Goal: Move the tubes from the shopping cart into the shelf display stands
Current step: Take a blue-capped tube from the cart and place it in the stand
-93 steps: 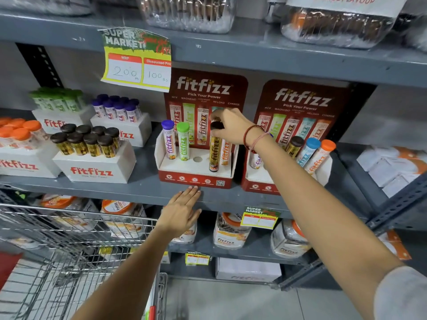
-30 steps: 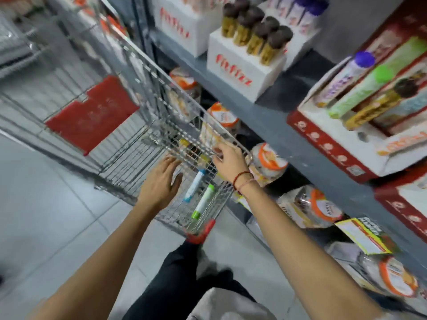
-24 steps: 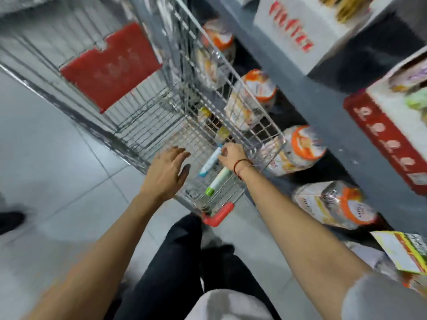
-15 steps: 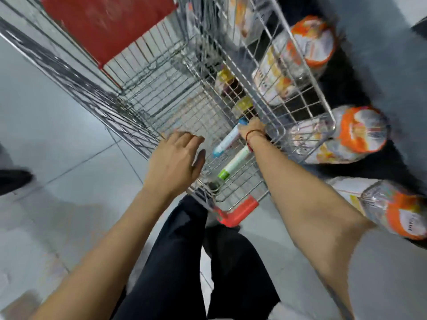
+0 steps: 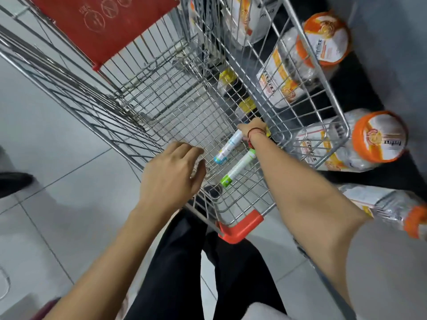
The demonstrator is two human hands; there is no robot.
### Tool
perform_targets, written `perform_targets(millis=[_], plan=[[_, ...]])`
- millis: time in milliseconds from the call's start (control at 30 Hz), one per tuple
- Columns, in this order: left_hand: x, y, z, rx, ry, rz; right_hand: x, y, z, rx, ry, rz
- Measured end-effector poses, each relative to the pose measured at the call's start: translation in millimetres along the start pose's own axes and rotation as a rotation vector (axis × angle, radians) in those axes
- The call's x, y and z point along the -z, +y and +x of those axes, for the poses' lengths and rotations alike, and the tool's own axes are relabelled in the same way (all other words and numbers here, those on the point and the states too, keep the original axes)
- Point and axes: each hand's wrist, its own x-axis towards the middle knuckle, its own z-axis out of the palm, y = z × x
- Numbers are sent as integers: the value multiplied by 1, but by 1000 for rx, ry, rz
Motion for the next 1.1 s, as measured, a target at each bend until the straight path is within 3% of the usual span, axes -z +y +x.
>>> perform_targets(millis=[233,467,800,967,1100], plan=[[8,5,-1,0,-76,-18,57,-10,-63,161,33,10],[27,32,17,15,-84,-116,173,-10,-167,430,344,-21],[57,184,80,-600,85,-186,307,79,-308,498,788,233],[53,256,83,-856,44,-177,346,140,-352,420,958,286],[37,293,75,-997,-40,-97,364,182,-370,348,990,340]])
